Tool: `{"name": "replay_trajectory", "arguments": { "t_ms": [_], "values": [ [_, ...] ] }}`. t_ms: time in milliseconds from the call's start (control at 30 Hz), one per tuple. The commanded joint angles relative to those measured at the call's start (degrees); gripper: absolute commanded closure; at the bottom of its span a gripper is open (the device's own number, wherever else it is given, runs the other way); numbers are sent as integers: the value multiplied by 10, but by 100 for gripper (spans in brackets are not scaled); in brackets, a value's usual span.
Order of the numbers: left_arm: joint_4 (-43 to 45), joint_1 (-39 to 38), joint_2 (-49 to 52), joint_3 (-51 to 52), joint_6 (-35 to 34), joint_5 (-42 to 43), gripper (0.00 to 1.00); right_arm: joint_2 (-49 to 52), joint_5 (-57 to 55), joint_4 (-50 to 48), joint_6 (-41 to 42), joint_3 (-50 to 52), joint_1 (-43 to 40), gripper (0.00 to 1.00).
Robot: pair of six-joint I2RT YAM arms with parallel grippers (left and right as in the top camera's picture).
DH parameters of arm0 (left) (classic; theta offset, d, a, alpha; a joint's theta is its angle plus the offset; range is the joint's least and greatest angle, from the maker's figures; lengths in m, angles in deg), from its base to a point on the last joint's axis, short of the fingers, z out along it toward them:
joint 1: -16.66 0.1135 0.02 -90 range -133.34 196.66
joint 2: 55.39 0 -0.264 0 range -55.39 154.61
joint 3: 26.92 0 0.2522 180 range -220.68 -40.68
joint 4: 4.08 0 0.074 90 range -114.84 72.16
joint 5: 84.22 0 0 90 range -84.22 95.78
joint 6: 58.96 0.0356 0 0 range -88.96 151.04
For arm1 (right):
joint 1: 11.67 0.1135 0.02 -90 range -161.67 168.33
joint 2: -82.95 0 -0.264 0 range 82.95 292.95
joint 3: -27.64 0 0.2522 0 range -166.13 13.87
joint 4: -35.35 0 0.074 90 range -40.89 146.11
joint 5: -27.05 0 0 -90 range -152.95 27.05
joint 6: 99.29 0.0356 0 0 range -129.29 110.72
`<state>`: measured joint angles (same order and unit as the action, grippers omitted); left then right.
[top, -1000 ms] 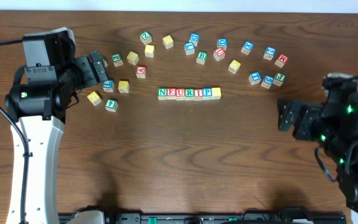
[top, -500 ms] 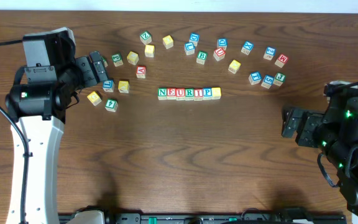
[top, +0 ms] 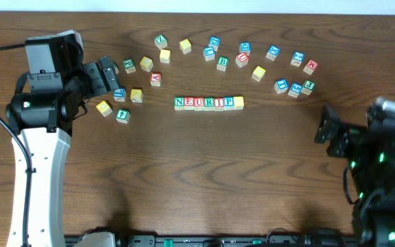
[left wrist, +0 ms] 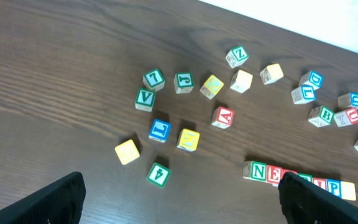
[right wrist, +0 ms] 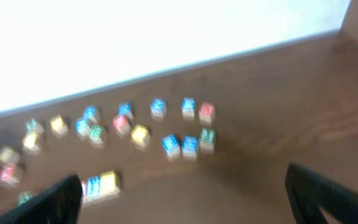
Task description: Spell out NEURIPS
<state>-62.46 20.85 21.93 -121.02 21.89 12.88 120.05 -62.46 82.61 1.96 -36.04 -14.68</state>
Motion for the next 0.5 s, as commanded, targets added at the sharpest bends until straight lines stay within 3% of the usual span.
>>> {"name": "replay_trajectory", "arguments": {
  "t_ms": [0, 267, 467],
  "values": [
    [0, 2, -1, -6, 1, -5, 2, -87, 59, -77, -26, 123, -32, 1],
    [0, 2, -1, -6, 1, -5, 2, -271, 68, -216, -25, 360, -34, 1],
    [0, 2, -1, -6, 1, -5, 2, -347, 76, -263, -14, 453, -33, 1]
  ]
}}
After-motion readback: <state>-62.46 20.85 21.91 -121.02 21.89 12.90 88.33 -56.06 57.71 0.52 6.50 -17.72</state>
